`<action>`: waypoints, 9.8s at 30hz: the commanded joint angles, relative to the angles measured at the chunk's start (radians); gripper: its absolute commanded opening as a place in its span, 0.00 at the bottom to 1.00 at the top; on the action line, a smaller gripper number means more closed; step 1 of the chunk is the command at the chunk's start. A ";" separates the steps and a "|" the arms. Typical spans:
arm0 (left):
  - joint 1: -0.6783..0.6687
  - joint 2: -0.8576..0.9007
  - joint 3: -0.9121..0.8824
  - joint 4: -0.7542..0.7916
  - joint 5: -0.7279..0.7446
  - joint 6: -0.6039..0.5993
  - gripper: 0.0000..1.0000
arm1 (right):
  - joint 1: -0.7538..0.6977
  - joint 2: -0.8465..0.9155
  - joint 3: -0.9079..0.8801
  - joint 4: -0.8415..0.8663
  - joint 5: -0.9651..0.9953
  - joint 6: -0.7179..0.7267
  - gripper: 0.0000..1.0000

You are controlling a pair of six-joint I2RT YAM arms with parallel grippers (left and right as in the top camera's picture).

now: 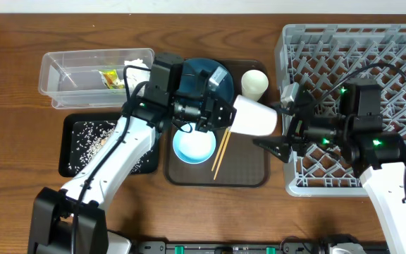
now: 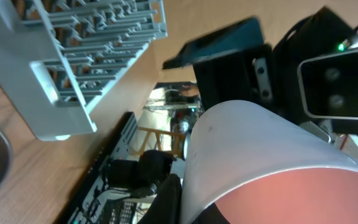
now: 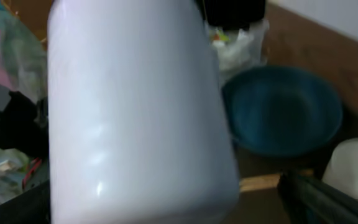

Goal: Sort waste into correct bins and load items into the dishwasher rack
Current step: 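Hand the pink cup from the left gripper to the right gripper, then place the cup upside down in the grey rack with the right gripper, then reach the left gripper over the blue plate to the white paper cup, then grasp the white paper cup with the left gripper and lift it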

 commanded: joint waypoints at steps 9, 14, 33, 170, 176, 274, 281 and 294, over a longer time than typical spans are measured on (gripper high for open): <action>-0.018 0.000 0.007 0.005 0.051 0.005 0.06 | 0.017 0.004 0.014 0.060 -0.371 -0.077 0.99; -0.018 0.000 0.007 0.031 0.102 0.000 0.06 | 0.017 0.005 0.014 0.060 -0.371 -0.081 0.91; -0.018 0.000 0.007 0.053 0.124 -0.003 0.06 | 0.017 0.005 0.014 0.071 -0.370 -0.101 0.66; 0.198 -0.275 -0.001 -0.741 -0.882 0.676 0.62 | -0.850 0.637 0.691 -0.576 0.830 0.646 0.99; 0.193 -0.274 0.000 -0.636 -0.886 0.657 0.67 | -0.749 0.468 0.690 -0.581 0.808 0.620 0.99; -0.249 0.597 0.581 -0.367 -1.345 0.446 0.70 | -0.359 0.340 0.688 -0.745 0.842 0.554 0.99; -0.249 0.595 0.581 -0.371 -1.345 0.446 0.52 | -0.359 0.340 0.688 -0.745 0.842 0.554 0.99; -0.249 0.595 0.581 -0.379 -1.328 0.447 0.29 | -0.359 0.340 0.688 -0.745 0.843 0.553 0.99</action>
